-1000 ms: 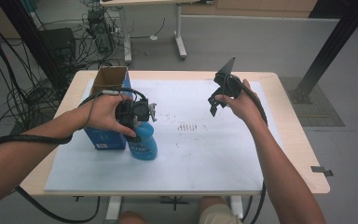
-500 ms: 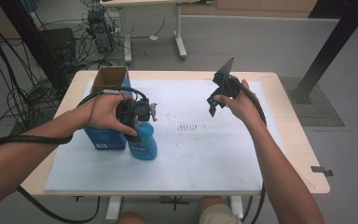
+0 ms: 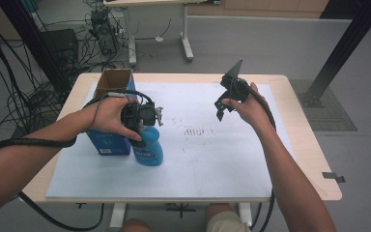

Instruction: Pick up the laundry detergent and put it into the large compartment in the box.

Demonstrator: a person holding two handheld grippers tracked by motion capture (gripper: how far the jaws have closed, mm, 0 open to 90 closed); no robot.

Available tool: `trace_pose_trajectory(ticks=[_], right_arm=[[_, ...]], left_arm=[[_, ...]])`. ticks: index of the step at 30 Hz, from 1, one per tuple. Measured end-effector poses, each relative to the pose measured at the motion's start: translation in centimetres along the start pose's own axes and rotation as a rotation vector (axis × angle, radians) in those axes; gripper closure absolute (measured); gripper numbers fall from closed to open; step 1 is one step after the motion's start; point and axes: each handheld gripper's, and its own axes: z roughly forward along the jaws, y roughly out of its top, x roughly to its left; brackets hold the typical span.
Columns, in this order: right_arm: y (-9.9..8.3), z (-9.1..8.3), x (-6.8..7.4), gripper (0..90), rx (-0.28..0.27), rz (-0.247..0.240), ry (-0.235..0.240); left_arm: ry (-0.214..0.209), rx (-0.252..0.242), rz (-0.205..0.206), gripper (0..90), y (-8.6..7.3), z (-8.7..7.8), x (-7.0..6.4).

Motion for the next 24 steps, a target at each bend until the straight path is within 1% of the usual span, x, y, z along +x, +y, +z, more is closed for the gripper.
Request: trace_pose_trajectory(ticks=[17, 24], right_arm=[[0.16, 0.12, 0.03, 10.7, 0.006, 0.004, -0.003], [0.22, 0.17, 0.13, 10.7, 0.006, 0.004, -0.005]], left_arm=[[-0.005, 0.001, -0.012, 36.2, 0.03, -0.03, 0.14], [-0.006, -0.007, -0.017, 36.3, -0.17, -0.04, 0.24]])
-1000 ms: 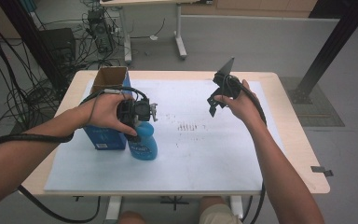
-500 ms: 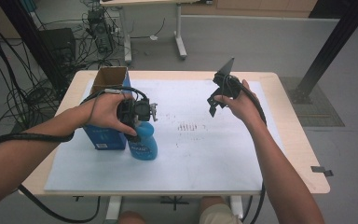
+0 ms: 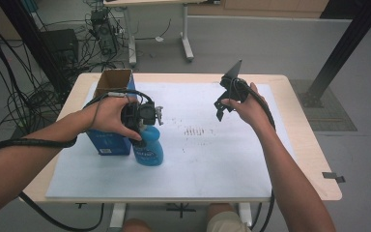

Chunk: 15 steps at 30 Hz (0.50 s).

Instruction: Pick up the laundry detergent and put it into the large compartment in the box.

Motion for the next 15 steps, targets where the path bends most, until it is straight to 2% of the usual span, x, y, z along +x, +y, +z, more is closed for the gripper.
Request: trace_pose_trajectory(ticks=[15], right_arm=[[0.23, 0.19, 0.32, 10.7, 0.003, -0.006, -0.006]], left_arm=[[-0.001, -0.001, 0.004, 36.5, -0.03, 0.00, 0.04]])
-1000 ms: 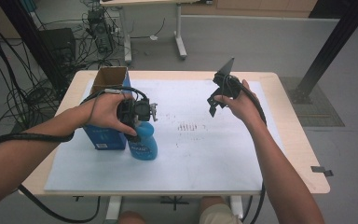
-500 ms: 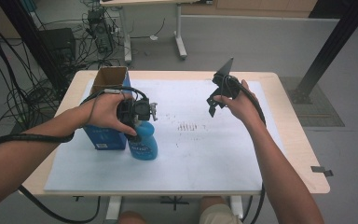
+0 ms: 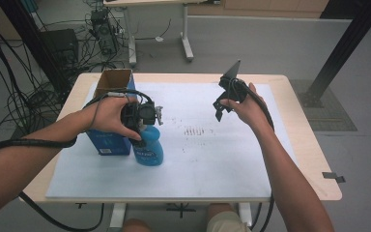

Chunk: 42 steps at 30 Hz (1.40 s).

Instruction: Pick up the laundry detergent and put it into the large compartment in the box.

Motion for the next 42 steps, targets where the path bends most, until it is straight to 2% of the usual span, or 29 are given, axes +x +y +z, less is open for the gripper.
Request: trace_pose_trajectory(ticks=[42], right_arm=[[0.11, 0.12, 0.22, 10.7, 0.002, -0.003, -0.003]], left_arm=[[0.003, 0.002, -0.001, 36.8, 0.01, 0.01, -0.20]])
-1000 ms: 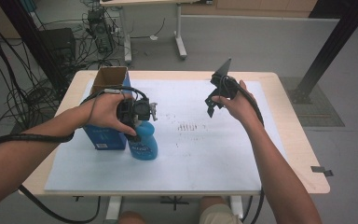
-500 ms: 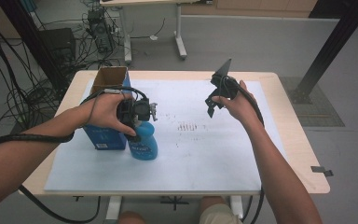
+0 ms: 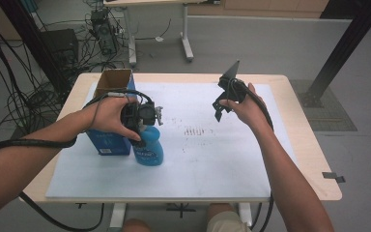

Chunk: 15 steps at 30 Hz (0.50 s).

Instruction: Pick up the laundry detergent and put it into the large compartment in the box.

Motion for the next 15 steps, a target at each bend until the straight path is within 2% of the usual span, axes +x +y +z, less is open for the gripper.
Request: trace_pose_trajectory(ticks=[15], right_arm=[[-0.15, -0.07, 0.03, 10.7, -0.004, 0.002, -0.001]], left_arm=[[0.001, 0.000, -0.001, 36.8, 0.01, 0.00, -0.02]])
